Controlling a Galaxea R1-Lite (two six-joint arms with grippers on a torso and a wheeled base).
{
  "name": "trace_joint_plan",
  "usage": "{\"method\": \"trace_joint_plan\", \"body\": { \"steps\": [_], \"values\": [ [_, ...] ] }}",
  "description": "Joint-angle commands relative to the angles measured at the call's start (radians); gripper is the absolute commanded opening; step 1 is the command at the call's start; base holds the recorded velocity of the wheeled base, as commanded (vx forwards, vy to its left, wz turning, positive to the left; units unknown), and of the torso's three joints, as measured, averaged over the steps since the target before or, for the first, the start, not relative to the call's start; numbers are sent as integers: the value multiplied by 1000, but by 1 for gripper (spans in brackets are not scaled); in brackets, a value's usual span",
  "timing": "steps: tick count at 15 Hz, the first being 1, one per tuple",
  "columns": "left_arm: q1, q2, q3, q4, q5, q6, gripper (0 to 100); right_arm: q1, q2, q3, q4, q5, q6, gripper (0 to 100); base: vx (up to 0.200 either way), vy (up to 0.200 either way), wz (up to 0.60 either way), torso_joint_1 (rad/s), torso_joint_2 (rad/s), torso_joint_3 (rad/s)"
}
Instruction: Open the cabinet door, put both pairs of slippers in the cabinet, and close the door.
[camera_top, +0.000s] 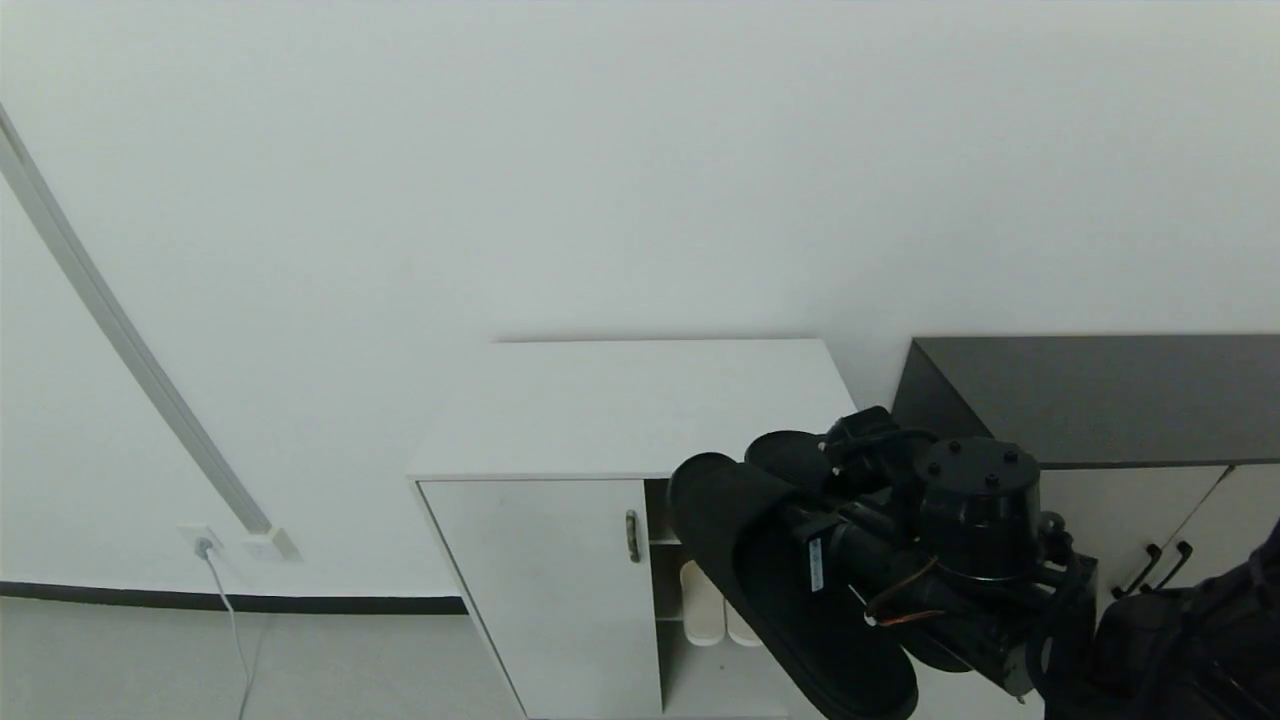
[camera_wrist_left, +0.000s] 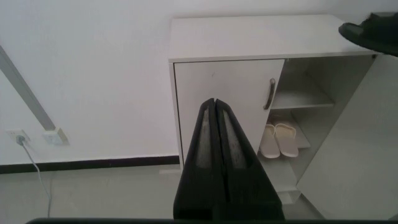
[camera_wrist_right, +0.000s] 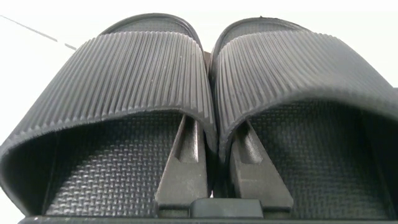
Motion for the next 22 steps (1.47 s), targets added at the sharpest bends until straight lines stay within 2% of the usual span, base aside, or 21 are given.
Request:
{"method": "trace_joint_plan", "body": {
  "steps": [1,4,22],
  "values": [
    [-1,0,0,0,0,0,0,4,31,2,-11,-1,1,0,0,0,0,0,0,0],
    [-1,0,0,0,0,0,0,4,62,13,-80,1,-8,0,0,0,0,-37,81,46],
    [-1,0,0,0,0,0,0,4,63,27,-80,-1,-13,0,0,0,0,-173,397,221]
  ]
}}
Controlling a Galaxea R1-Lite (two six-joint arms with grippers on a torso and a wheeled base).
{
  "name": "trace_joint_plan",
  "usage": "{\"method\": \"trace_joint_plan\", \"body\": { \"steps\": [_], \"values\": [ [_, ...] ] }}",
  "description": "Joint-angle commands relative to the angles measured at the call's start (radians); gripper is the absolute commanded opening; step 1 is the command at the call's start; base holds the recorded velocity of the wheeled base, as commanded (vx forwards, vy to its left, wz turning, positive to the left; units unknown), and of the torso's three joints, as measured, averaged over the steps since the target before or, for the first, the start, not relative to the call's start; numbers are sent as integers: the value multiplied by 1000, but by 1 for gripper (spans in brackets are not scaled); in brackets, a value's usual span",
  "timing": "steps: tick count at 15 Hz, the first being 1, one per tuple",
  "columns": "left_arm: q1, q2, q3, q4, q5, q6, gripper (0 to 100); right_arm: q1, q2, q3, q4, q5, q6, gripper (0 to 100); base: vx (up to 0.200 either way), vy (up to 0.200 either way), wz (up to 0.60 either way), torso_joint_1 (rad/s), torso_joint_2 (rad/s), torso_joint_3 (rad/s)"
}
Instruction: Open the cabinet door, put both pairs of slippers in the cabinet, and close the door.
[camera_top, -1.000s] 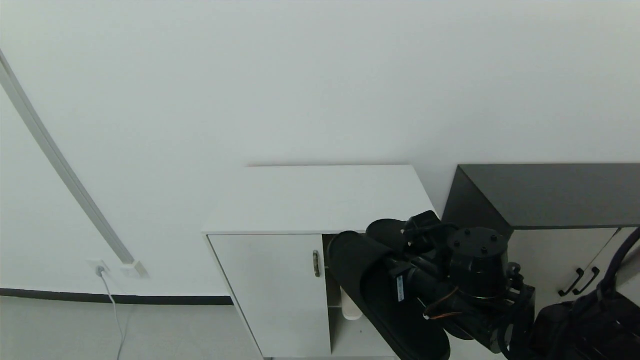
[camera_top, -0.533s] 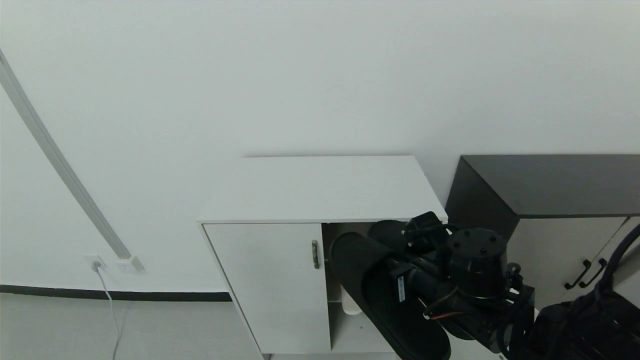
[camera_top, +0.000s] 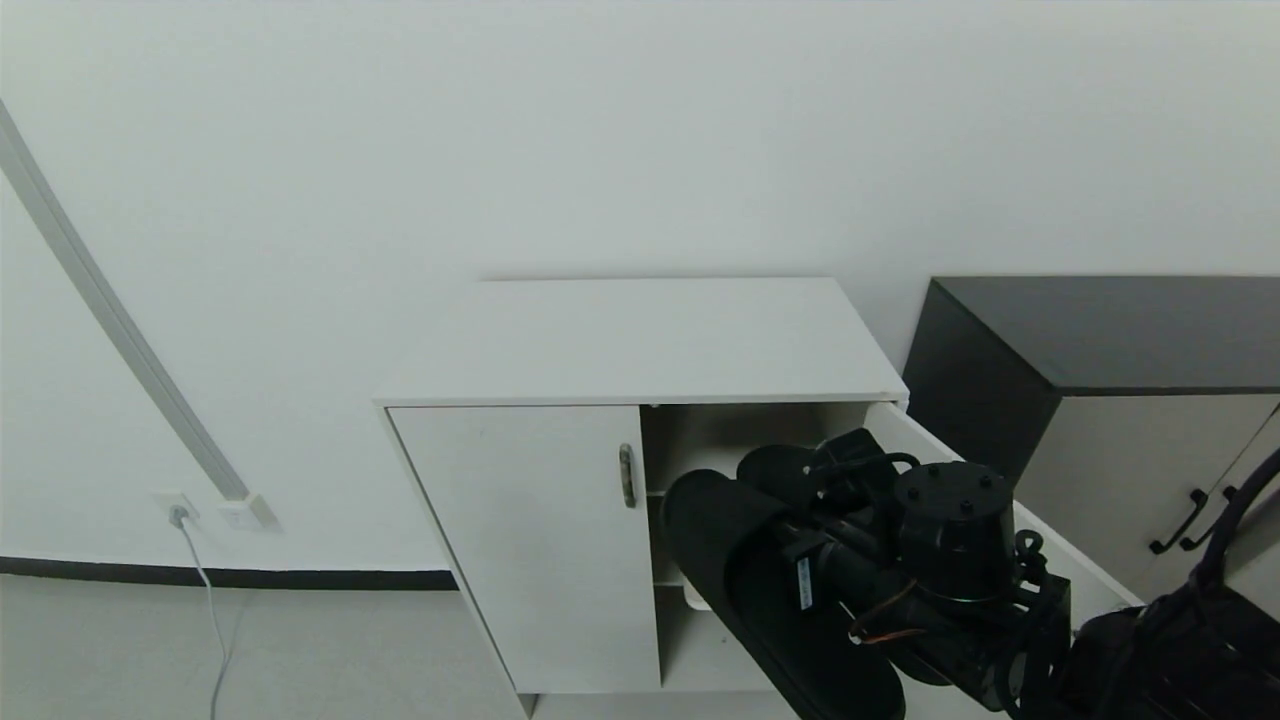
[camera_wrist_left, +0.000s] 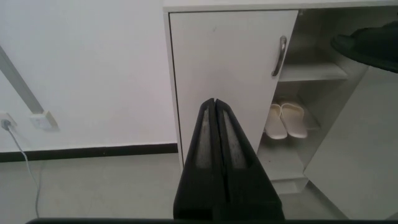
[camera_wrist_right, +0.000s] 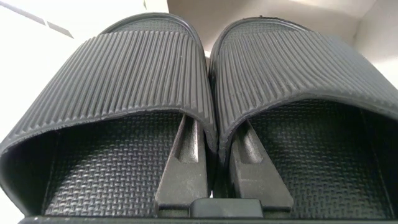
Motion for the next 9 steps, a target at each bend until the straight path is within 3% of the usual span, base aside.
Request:
{"method": "trace_joint_plan", "body": {
  "steps": [1,9],
  "values": [
    [0,0,0,0,0,0,0,1,2,-1,-1,1,0,0,0,0,0,-232,564,334],
    [0,0,0,0,0,0,0,4,4,7,-2,1,-3,0,0,0,0,-206,527,321]
  ]
}}
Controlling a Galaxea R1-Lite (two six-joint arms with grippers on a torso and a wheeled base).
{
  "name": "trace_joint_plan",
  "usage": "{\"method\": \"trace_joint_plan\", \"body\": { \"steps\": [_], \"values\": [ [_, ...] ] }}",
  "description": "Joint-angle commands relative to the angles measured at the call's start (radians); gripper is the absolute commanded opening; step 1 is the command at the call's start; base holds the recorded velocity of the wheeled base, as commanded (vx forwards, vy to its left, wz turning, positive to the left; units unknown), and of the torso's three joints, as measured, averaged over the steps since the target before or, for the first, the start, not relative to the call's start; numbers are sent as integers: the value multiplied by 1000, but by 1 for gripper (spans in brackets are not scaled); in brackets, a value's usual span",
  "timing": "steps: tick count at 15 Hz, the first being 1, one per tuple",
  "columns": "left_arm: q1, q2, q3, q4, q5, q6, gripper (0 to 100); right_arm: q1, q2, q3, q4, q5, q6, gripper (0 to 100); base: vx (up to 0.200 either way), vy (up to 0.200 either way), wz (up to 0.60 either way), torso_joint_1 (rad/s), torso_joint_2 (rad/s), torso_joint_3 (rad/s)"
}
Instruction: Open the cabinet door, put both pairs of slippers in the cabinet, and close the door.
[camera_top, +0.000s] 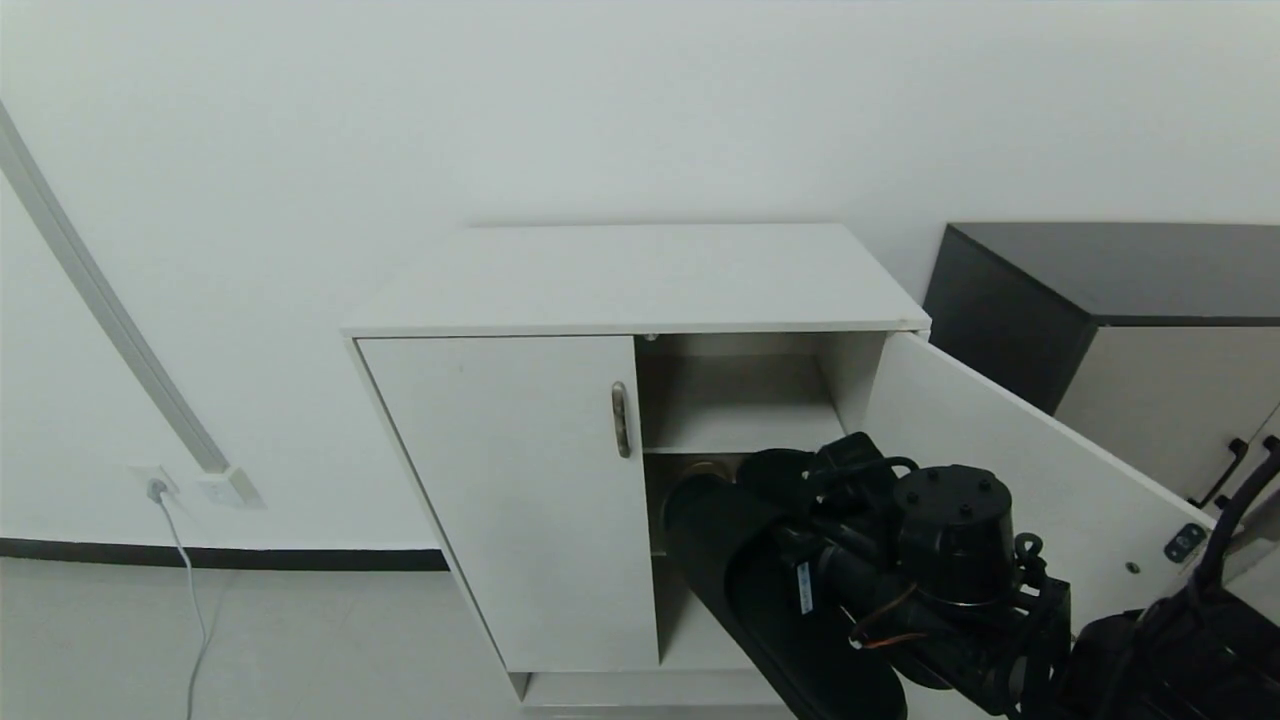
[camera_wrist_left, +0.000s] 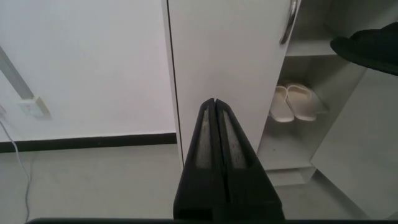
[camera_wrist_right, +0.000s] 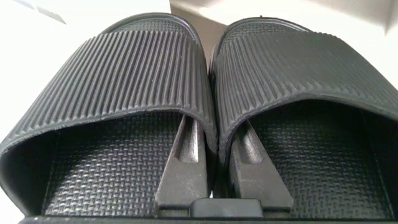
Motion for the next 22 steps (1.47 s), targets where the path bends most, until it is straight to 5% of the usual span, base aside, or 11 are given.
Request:
{"method": "trace_joint_plan", "body": {
  "steps": [1,17,22],
  "values": [
    [1,0,0,0,0,0,0,0,2,4,-1,1,2,0,0,0,0,-168,500,334],
    [1,0,2,0,0,0,0,8,42,9,-38,-5,-7,0,0,0,0,-100,458,359],
    [1,0,0,0,0,0,0,8,44,15,-52,-3,-17,0,0,0,0,0,91,91]
  ]
}}
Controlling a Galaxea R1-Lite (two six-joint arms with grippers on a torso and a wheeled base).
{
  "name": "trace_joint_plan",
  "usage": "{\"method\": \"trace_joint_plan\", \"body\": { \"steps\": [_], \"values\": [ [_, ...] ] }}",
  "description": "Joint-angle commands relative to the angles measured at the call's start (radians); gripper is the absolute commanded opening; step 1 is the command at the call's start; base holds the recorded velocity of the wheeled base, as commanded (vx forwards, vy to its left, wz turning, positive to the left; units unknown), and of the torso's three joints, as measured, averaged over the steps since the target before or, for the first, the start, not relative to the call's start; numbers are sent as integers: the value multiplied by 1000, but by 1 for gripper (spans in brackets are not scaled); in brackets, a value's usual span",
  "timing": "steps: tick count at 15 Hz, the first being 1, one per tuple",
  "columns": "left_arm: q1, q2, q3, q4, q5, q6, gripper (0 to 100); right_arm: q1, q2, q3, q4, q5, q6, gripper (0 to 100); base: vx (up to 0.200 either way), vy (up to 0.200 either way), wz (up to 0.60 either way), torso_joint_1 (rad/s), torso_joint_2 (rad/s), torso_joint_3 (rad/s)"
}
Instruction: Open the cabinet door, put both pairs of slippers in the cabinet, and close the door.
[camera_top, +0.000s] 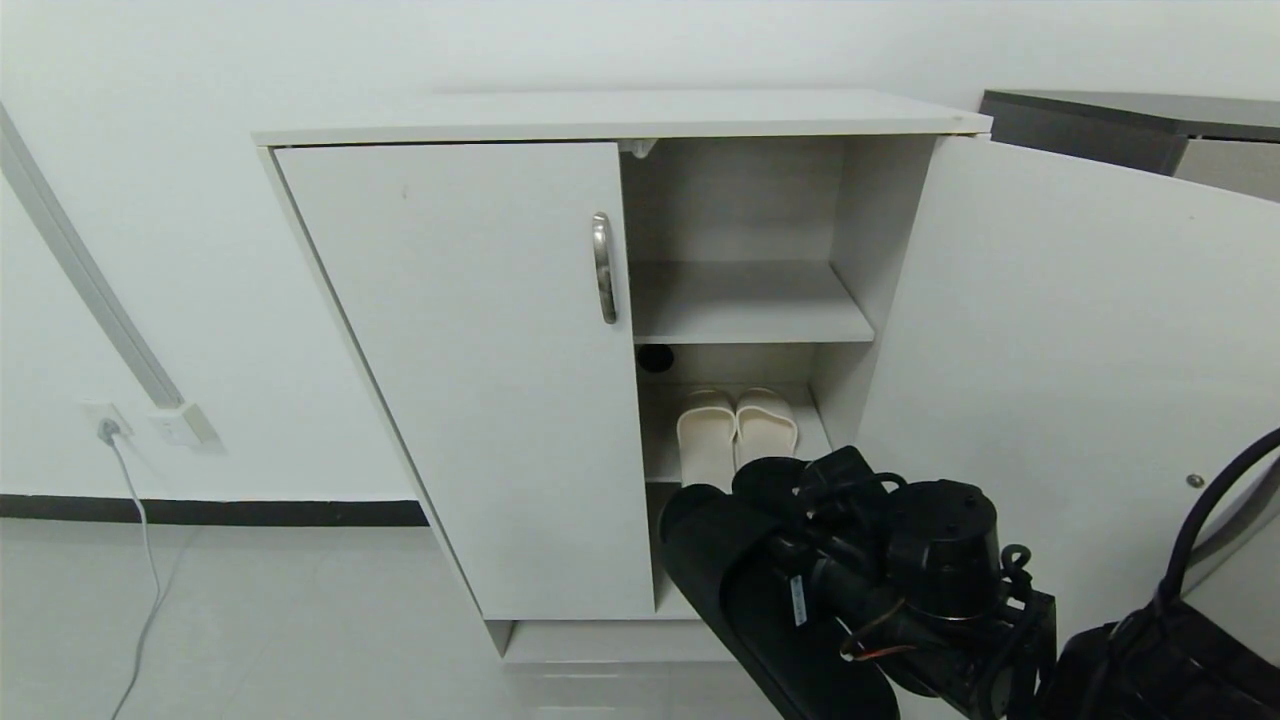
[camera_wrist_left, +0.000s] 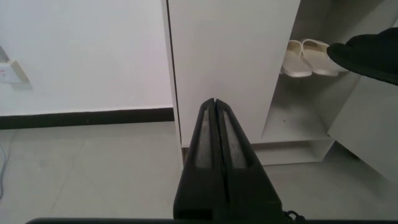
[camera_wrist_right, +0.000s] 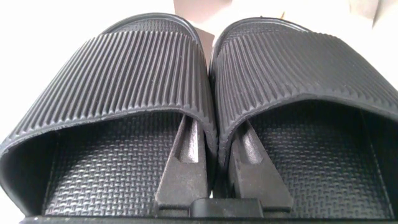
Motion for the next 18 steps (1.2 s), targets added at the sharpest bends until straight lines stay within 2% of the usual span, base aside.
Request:
{"method": "trace_joint_plan", "body": {
  "steps": [1,4,7,9,11,12,14,18],
  "values": [
    [0,0,0,0,0,-2,0,0,2,6,-11,3,-1,0,0,0,0,0,0,0],
    [0,0,0,0,0,-2,0,6,54,5,-85,-8,-39,0,0,0,0,0,0,0],
    [0,0,0,0,0,0,0,40,129,-126,-123,-183,-58,0,0,0,0,0,0,0],
    [0,0,0,0,0,-2,0,62,148,-248,-11,-298,-3,0,0,0,0,0,0,0],
    [0,0,0,0,0,0,0,65,138,-339,99,-365,40,0,0,0,0,0,0,0],
    [0,0,0,0,0,0,0,71,108,-383,199,-434,57,0,0,0,0,0,0,0],
    [0,0,0,0,0,0,0,86,56,-432,329,-454,60,0,0,0,0,0,0,0],
    [0,0,0,0,0,0,0,88,42,-673,586,-548,131,0,0,0,0,0,0,0]
  ]
}}
